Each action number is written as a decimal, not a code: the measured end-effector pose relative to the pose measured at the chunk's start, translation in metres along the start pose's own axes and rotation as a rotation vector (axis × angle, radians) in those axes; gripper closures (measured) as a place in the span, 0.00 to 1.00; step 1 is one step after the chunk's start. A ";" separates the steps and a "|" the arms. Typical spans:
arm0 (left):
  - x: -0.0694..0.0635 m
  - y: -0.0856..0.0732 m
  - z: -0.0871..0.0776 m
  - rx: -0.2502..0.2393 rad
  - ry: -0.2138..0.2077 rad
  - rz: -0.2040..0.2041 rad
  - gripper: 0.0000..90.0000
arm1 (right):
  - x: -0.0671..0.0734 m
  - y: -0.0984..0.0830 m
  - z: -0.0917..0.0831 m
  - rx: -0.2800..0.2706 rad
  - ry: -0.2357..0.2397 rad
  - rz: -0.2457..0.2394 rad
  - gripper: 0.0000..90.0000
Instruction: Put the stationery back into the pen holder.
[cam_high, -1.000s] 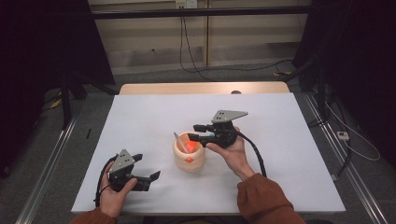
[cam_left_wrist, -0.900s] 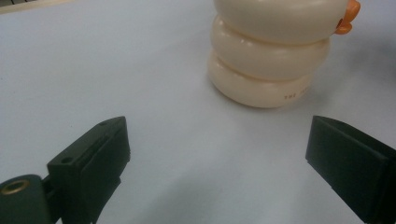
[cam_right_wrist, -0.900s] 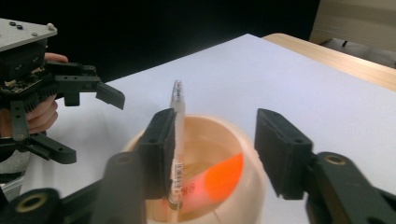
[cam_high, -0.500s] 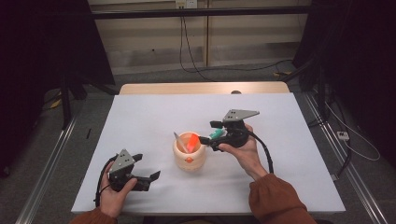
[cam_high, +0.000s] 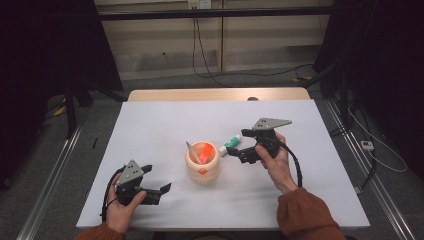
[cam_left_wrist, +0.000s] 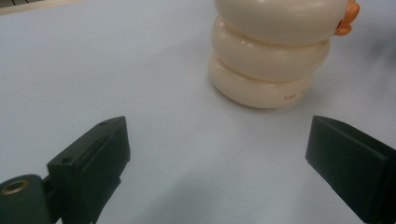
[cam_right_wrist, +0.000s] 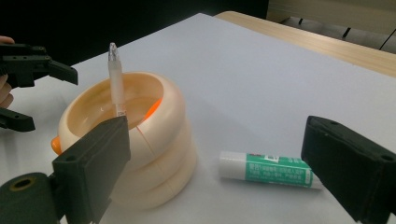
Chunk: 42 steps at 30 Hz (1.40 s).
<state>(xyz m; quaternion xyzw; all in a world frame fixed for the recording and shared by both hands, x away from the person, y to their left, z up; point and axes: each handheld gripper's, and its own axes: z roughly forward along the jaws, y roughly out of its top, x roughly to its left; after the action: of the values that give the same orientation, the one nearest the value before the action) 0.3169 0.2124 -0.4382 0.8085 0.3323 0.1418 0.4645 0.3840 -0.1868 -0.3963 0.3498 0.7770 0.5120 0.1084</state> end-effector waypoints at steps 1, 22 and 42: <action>0.000 0.000 0.000 0.002 -0.002 0.001 0.07 | 0.000 -0.001 -0.001 0.004 0.004 -0.004 0.08; 0.000 0.000 0.000 0.000 -0.004 0.004 0.07 | -0.018 -0.024 0.004 0.136 -0.203 -0.015 0.09; 0.001 0.000 -0.001 0.005 -0.001 0.009 0.07 | -0.034 -0.012 0.025 0.131 -0.257 -0.039 0.19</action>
<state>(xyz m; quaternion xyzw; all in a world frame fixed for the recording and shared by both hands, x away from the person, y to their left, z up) 0.3175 0.2133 -0.4376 0.8113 0.3288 0.1427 0.4619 0.4168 -0.1933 -0.4244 0.4036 0.7950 0.4090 0.1941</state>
